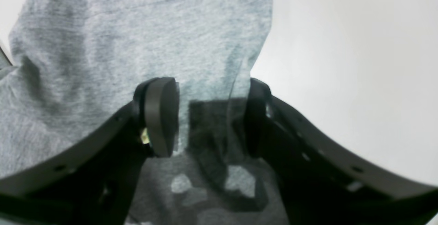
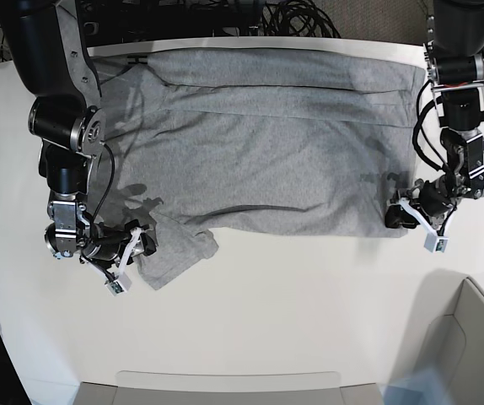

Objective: Fold the T-shirt properly
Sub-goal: 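Move the left gripper to the hem corner and grasp both corners, then lift the hem corners and fold them toward the collar edge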

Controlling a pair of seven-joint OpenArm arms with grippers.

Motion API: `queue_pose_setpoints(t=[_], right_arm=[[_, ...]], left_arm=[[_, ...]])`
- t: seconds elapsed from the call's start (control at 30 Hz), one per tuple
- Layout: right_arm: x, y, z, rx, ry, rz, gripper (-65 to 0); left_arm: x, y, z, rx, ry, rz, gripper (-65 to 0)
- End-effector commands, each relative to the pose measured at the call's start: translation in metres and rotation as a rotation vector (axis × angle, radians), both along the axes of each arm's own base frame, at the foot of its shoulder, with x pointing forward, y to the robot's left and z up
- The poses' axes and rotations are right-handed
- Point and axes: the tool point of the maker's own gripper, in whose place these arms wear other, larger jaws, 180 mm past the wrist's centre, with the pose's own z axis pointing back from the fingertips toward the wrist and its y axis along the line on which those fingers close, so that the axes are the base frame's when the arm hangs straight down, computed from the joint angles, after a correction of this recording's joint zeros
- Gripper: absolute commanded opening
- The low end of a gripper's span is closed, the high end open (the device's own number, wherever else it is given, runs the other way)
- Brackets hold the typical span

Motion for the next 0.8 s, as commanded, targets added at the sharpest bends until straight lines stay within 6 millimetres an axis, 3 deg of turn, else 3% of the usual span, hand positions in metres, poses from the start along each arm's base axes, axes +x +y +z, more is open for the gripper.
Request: queue_pose_setpoints(t=[0.0,0.1,0.2,0.27,0.37,0.47,0.6,0.77], right_arm=[[0.004,-0.005,0.007,-0.03,0.003,0.02,-34.3],[0.004,-0.005,0.007,-0.03,0.003,0.02,-34.4],[0.004,-0.005,0.007,-0.032,0.004,0.022,-35.6],[0.005,-0.005,0.008,-0.032,0.001,0.022,-42.3],[0.008,-0.002,0.012,-0.028,-0.008,0.025,-56.3],[0.02,-0.001,0.025,-0.029,-0.044,0.026,-65.0],[0.036,0.007,0.048,-0.037,-0.122,0.033,-65.0],[0.049,0.015,0.078,-0.061,-0.241,0.037,-65.0]], left_arm=[[-0.002,-0.001,-0.004,0.023,0.039,-0.016,-37.3],[-0.006,-0.016,-0.013,0.044,0.068,-0.078,-41.6],[-0.012,-0.028,-0.022,0.062,0.096,-0.129,-56.5],[-0.012,-0.028,-0.022,0.062,0.097,-0.129,-65.0],[-0.013,-0.025,-0.021,0.067,0.1,-0.128,-65.0],[-0.01,-0.019,-0.017,0.061,0.09,-0.105,-65.0],[0.001,0.006,0.005,0.0,0.012,0.028,-65.0],[-0.006,0.018,0.028,0.041,-0.029,0.033,-65.0]])
